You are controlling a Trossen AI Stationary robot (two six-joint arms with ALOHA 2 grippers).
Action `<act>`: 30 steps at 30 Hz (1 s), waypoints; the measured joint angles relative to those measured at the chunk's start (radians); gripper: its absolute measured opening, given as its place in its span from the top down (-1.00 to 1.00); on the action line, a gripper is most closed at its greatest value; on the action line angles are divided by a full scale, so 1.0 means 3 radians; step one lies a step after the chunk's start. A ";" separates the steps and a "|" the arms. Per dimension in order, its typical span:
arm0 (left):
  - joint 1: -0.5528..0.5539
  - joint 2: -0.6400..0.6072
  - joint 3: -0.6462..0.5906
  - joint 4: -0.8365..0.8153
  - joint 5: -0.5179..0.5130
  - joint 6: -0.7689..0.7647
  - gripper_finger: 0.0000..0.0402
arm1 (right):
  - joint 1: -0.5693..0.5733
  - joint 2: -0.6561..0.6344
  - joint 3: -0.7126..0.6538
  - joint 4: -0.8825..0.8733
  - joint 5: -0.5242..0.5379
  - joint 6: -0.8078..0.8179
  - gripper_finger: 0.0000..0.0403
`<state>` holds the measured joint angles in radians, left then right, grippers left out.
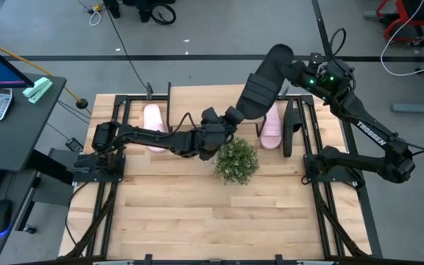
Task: Pick and place slides into the shelf
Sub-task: Put the left black slipper on the shelf
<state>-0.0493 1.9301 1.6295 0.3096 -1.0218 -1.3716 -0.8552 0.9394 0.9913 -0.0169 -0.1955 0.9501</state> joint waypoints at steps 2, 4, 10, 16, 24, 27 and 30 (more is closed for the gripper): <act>0.0003 0.0000 0.0000 0.0002 -0.0018 -0.0001 0.70 | -0.0002 -0.0032 0.0000 -0.0063 -0.0046 -0.0001 0.15; 0.0002 0.0000 0.0000 0.0000 -0.0019 0.0000 0.70 | -0.0002 -0.0072 0.0000 -0.0188 -0.0064 -0.0019 0.15; 0.0010 0.0000 0.0000 -0.0004 -0.0056 -0.0003 0.70 | -0.0001 -0.0106 0.0000 -0.0514 -0.0248 -0.0127 0.15; 0.0024 0.0000 0.0000 -0.0003 -0.0062 0.0079 0.70 | -0.0002 -0.0109 0.0000 -0.0546 -0.0341 -0.0242 0.13; 0.0026 0.0000 0.0000 -0.0008 -0.0079 0.0123 0.70 | -0.0123 -0.0239 0.0000 -0.0755 -0.0464 -0.0725 0.12; 0.0040 0.0000 0.0000 0.0000 -0.0079 0.0123 0.70 | -0.0194 -0.0297 0.0000 -0.0769 -0.0478 -0.0913 0.12; 0.0049 0.0000 0.0000 -0.0003 -0.0101 0.0137 0.70 | -0.0235 -0.0324 0.0000 -0.0752 -0.0552 -0.1090 0.12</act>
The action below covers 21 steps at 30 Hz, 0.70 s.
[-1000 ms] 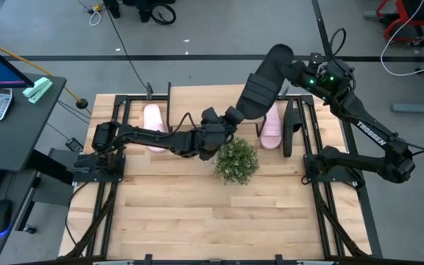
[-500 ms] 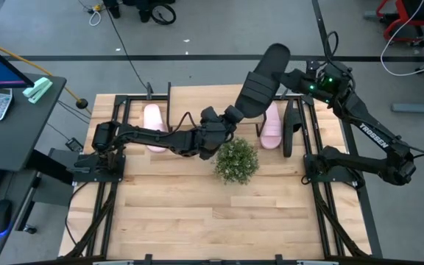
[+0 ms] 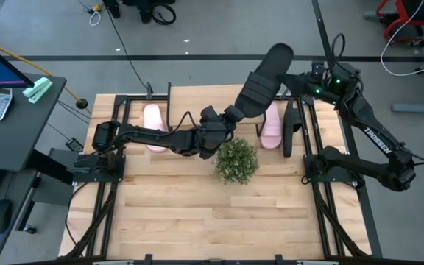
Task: Pick and place slides into the shelf
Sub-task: Put the left black slipper on the shelf
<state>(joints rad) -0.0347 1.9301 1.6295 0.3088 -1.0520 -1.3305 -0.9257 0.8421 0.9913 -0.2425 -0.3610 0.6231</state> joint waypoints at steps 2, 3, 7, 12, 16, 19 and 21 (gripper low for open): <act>-0.0001 0.0000 0.0000 -0.0004 -0.0033 0.0045 0.70 | -0.0037 0.0006 0.0000 0.0067 -0.0194 -0.0045 0.12; -0.0001 0.0000 0.0000 -0.0003 -0.0043 0.0054 0.70 | -0.0055 0.0006 0.0000 0.0090 -0.0300 -0.0028 0.12; 0.0023 0.0000 0.0000 -0.0006 -0.0058 0.0067 0.70 | -0.0120 0.0000 0.0000 -0.0016 -0.0373 -0.0049 0.12; 0.0057 0.0000 0.0000 0.0007 -0.0191 0.0038 0.70 | -0.0259 -0.0001 0.0000 -0.0250 -0.0152 -0.0354 0.12; 0.0068 -0.0001 0.0000 0.0010 -0.0174 0.0041 0.70 | -0.0349 -0.0001 0.0000 -0.0284 -0.0063 -0.0542 0.12; 0.0072 -0.0001 0.0000 -0.0006 -0.0141 0.0106 0.70 | -0.0368 0.0000 0.0000 -0.0253 -0.0384 -0.0700 0.12; 0.0101 -0.0001 0.0000 -0.0001 -0.0140 0.0188 0.70 | -0.0315 -0.0002 0.0000 -0.0180 -0.0687 -0.0917 0.12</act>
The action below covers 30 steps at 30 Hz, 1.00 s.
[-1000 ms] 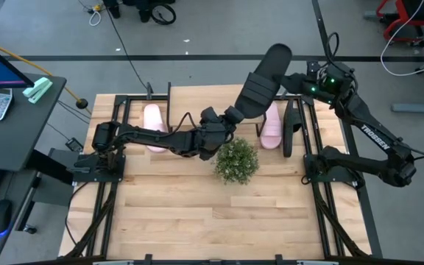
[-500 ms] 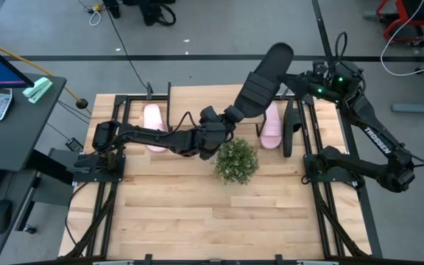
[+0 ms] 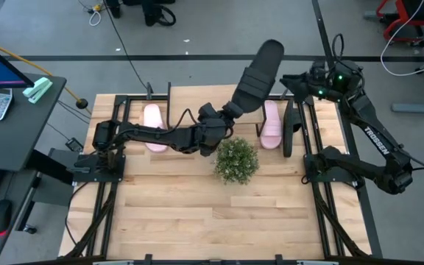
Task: Pick and place slides into the shelf
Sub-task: Put the left black slipper on the shelf
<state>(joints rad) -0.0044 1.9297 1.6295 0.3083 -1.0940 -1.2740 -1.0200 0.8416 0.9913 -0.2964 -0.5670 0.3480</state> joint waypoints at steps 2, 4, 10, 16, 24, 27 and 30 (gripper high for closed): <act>0.0045 0.0000 0.0000 0.0004 -0.0016 0.0025 0.70 | 0.0131 -0.0026 0.0000 0.0071 -0.0205 -0.0356 0.13; 0.0084 0.0000 0.0000 0.0000 -0.0026 0.0037 0.70 | 0.0291 -0.0090 0.0002 0.0113 -0.0222 -0.0740 0.14; 0.0166 0.0000 0.0000 -0.0001 -0.0008 0.0034 0.70 | 0.0890 -0.0217 0.0248 0.0095 0.0680 -0.1835 0.16; 0.0206 0.0000 0.0000 -0.0001 -0.0005 -0.0135 0.70 | 0.1624 -0.0022 0.0541 0.0031 0.1914 -0.2905 0.16; 0.0234 0.0000 0.0000 -0.0177 0.0204 -0.0747 0.70 | 0.2386 0.0492 0.0562 -0.0029 0.3039 -0.3569 0.16; 0.0226 0.0000 0.0000 -0.0226 0.0210 -0.0753 0.70 | 0.2573 0.0677 0.0565 -0.0015 0.3430 -0.3741 0.16; 0.0224 0.0000 0.0000 -0.0290 0.0213 -0.0762 0.70 | 0.2715 0.0824 0.0563 -0.0001 0.3747 -0.3852 0.16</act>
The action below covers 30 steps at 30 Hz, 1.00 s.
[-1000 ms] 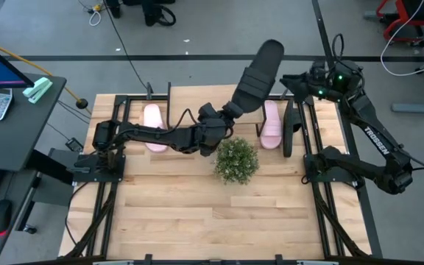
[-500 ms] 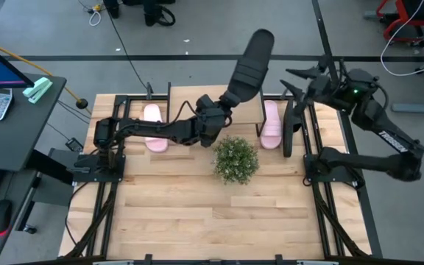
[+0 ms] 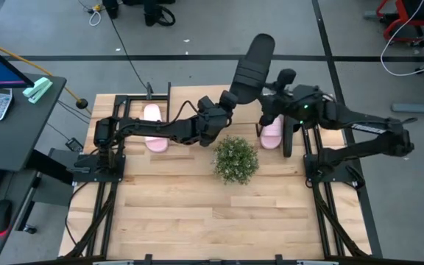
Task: Pick and place slides into the shelf
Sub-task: Put the left black slipper on the shelf
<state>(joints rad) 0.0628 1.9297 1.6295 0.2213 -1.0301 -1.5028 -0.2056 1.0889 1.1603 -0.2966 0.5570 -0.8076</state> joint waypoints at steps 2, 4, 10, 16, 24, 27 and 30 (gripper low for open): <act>0.0001 0.0000 0.0000 -0.0110 -0.0002 -0.0056 0.70 | 0.0072 0.0070 0.0000 0.0009 0.0212 -0.0068 0.16; 0.0003 0.0000 0.0000 -0.0256 -0.0004 -0.0221 0.70 | 0.0138 0.0131 0.0000 0.0006 0.0403 -0.0089 0.15; -0.0041 0.0000 0.0000 -0.0412 -0.0016 -0.0450 0.70 | 0.0219 0.0207 0.0000 0.0019 0.0741 -0.0084 0.15; -0.0066 0.0000 0.0000 -0.0406 -0.0021 -0.0441 0.70 | 0.0236 0.0209 0.0000 0.0013 0.0728 -0.0028 0.15; -0.0097 0.0000 0.0000 -0.0402 -0.0044 -0.0386 0.70 | 0.0344 0.0242 0.0001 -0.0257 0.0503 0.0185 0.14; -0.0119 0.0000 0.0000 -0.0383 -0.0053 -0.0365 0.70 | 0.0375 0.0315 0.0000 -0.0268 0.0550 0.0138 0.14; -0.0151 0.0000 0.0000 -0.0390 -0.0059 -0.0360 0.70 | 0.0376 0.0394 0.0001 -0.0235 0.0644 0.0088 0.14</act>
<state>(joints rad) 0.0176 1.9297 1.6295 0.1044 -1.0477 -1.6107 -0.0929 1.2070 1.1606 -0.3669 0.7503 -0.7813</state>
